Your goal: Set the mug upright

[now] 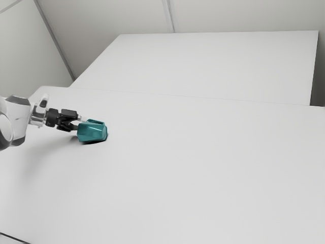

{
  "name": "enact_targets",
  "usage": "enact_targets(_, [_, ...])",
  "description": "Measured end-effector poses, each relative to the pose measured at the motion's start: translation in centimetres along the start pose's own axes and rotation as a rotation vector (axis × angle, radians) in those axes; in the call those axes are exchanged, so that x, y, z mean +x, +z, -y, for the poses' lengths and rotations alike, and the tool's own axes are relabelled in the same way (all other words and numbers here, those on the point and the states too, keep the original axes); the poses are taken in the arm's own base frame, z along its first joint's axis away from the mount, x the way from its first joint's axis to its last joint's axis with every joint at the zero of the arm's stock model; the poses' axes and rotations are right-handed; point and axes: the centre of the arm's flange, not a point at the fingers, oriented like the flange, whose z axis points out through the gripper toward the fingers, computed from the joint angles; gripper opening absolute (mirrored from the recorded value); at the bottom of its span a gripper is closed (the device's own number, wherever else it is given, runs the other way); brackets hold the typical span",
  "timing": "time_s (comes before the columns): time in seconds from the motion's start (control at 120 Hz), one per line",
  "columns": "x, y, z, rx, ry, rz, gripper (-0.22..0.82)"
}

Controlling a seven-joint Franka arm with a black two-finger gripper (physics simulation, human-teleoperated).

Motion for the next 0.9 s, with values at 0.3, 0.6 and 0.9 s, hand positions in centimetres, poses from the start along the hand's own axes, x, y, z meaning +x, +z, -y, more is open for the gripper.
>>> enact_targets(0.3, [-0.2, 1.0, -0.3, -0.032, -0.054, 0.022, 0.59])
enact_targets(0.6, [-0.3, 1.2, -0.4, -0.039, -0.087, 0.028, 0.27])
enact_targets(0.9, [-0.2, 1.4, -0.5, -0.04, -0.104, 0.033, -0.04])
